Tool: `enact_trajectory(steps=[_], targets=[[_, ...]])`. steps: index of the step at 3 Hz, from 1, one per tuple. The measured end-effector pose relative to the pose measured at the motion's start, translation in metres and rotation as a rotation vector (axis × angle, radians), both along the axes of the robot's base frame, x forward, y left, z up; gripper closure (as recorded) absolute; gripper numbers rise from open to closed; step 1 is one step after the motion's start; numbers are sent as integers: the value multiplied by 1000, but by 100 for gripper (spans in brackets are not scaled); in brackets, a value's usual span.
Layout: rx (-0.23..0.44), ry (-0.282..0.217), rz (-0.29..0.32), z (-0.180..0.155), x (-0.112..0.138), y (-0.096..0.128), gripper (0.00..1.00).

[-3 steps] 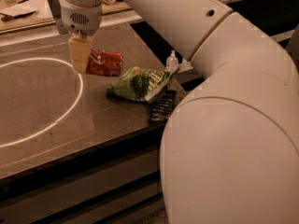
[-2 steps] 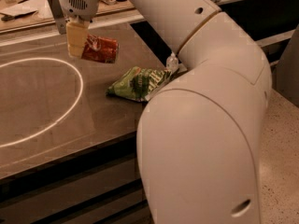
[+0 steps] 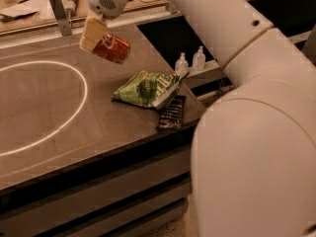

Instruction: Place coke can upright

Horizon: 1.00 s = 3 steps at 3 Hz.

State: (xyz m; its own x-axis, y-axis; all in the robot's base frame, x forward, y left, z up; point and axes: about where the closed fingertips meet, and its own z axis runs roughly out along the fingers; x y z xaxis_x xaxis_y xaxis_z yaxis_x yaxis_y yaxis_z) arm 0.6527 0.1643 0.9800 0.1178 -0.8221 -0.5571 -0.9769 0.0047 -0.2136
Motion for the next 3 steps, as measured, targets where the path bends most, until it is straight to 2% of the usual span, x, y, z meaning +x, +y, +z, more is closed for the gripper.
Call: enact_trajectory(steps=[1,2,3], targets=[[144,14,36,-26,-13,-7,100],[218,-35,-43,-20,3,-39,100],[218,-35,-43,-20,3,-39,100]])
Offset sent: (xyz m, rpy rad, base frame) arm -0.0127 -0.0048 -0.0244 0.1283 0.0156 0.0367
